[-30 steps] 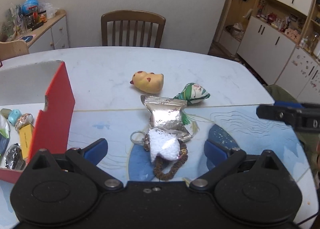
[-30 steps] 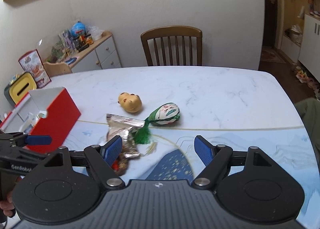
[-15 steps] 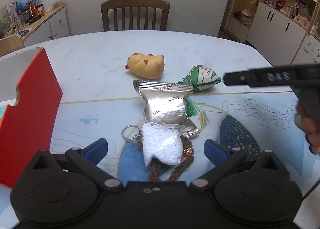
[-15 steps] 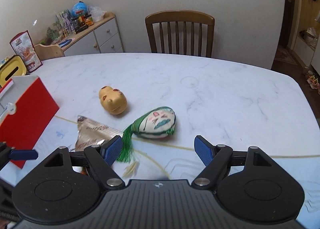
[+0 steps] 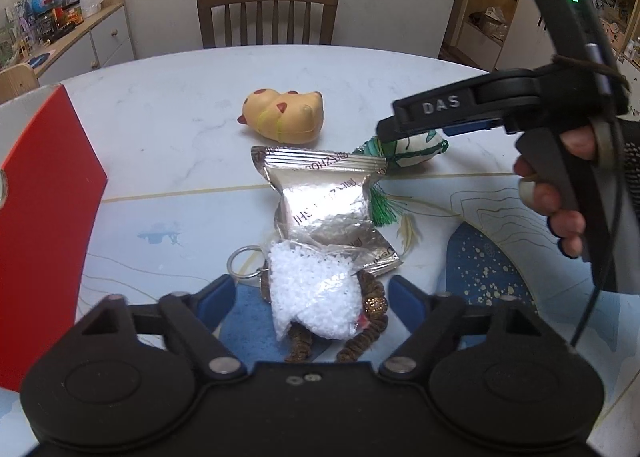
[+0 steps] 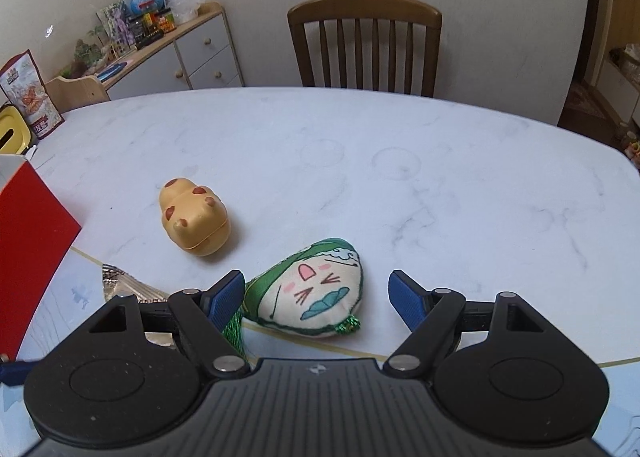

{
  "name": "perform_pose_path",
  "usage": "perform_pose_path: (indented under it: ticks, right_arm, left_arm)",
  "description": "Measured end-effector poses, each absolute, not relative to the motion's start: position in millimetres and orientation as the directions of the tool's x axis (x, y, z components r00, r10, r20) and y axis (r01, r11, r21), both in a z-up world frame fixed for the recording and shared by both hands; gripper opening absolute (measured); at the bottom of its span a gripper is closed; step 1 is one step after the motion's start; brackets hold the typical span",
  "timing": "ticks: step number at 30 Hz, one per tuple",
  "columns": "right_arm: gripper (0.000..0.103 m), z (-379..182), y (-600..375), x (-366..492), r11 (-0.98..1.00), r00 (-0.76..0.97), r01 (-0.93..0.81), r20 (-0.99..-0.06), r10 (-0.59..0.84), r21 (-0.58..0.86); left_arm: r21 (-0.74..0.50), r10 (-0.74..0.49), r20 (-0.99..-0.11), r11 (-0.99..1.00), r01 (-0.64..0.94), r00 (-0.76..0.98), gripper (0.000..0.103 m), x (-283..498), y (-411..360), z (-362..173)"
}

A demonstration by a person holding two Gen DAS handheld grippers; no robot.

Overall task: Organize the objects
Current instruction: 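Grasp the white pellet bag with the left gripper while the right grasps the green pouch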

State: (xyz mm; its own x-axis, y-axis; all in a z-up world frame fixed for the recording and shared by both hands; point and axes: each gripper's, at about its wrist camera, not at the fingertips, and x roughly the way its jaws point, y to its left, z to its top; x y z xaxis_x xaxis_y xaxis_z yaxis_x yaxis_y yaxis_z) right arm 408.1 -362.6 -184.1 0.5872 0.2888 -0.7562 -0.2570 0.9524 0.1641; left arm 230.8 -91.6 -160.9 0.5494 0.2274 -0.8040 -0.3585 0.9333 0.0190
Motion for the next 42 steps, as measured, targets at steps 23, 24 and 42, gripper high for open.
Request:
perform_pose_path:
  ticks: [23,24,42]
  right_arm:
    - [0.059,-188.0,-356.5,406.8,0.954,0.588,-0.243,-0.756,0.289,0.175]
    - [0.059,-185.8,-357.4,405.4,0.954,0.592,-0.243,-0.752,0.289,0.176]
    - [0.059,-126.6,-367.2,355.6,0.946,0.653,-0.292,-0.693,0.306,0.144]
  left_arm:
    - [0.035,0.23,-0.806,0.938,-0.345,0.545,0.038,233.2,-95.3,-161.5]
    - [0.034,0.23,-0.807,0.937,-0.346,0.544,0.037,232.9,-95.0,-160.9]
    - [-0.012,0.207,-0.79,0.936,-0.352,0.577,0.034,216.3,-97.7,-127.0]
